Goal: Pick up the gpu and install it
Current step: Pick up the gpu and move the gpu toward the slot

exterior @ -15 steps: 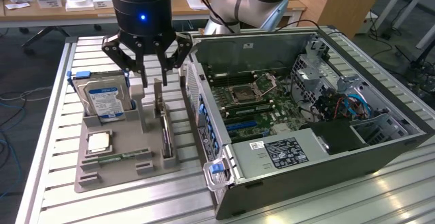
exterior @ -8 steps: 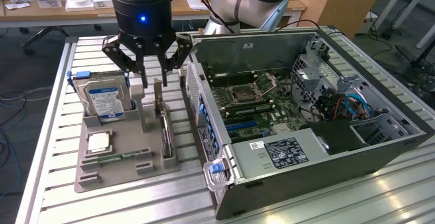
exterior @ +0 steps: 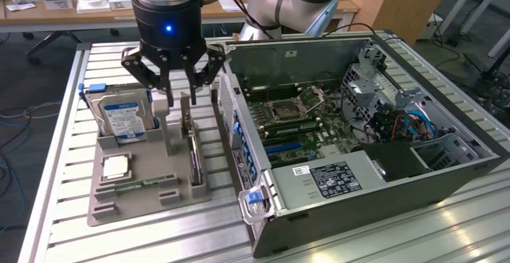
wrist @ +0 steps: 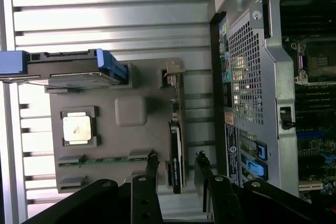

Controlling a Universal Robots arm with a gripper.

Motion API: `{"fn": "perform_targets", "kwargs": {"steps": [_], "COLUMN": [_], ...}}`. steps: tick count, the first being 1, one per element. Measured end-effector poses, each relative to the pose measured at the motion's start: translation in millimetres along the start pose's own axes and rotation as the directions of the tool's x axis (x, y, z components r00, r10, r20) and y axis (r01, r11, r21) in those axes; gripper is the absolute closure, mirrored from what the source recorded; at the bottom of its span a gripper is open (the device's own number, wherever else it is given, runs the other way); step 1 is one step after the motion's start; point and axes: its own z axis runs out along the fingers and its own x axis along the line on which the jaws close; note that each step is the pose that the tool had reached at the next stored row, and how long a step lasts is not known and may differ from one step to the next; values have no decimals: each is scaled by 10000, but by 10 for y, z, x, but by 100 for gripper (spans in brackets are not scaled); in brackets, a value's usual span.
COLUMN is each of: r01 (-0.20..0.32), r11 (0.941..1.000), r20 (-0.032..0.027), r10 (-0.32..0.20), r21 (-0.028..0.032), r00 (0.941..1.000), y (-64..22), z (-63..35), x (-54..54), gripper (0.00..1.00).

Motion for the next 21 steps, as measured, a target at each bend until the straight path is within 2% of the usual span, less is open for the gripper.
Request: {"fn": "perform_targets", "kwargs": {"steps": [8,21], "r01": [0,0], "r11": [10000,10000], "r20": [0,0], "r10": [0,0], "r21": [-1,0], "r00": [10000,10000], "y": [-9,-19], "z": [144,289], "x": [3,6], "gripper": [58,58]}}
